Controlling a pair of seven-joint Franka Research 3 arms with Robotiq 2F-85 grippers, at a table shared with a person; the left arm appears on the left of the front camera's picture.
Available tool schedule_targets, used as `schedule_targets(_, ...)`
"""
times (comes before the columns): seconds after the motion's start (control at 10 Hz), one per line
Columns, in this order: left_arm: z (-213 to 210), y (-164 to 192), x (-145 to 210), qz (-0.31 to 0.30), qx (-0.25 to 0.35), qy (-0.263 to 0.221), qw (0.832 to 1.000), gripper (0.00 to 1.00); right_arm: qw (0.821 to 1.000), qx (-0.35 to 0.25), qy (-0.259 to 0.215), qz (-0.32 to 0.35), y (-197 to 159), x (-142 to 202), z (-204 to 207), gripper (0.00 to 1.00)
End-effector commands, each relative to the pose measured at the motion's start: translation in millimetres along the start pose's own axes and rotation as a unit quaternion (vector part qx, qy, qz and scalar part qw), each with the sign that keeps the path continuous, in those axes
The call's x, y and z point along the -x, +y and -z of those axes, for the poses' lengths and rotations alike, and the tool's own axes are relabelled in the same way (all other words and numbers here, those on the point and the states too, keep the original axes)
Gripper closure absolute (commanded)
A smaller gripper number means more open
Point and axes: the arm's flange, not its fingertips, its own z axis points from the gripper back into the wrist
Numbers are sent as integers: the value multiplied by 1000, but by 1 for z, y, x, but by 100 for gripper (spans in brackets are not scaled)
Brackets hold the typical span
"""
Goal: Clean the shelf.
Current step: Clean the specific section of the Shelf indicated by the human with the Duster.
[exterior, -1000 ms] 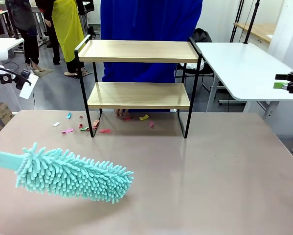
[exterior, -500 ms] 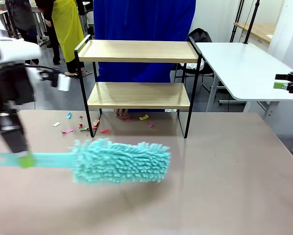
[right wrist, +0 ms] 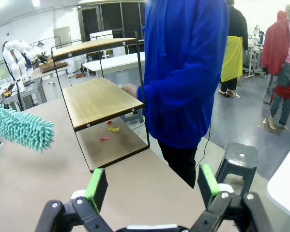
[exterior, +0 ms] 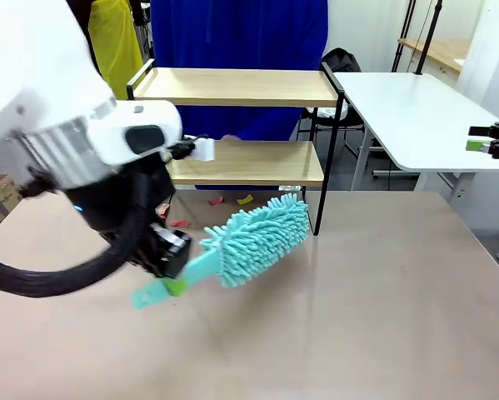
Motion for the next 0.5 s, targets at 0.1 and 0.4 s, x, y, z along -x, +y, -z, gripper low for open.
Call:
schedule_targets(0.1, 0, 0, 0, 0, 0, 0, 1000, 87, 1000, -2, -1, -3, 2, -3, 2, 0)
schedule_targets(0.4, 0, 0, 0, 0, 0, 0, 1000, 87, 1000, -2, -1, -3, 2, -3, 2, 0)
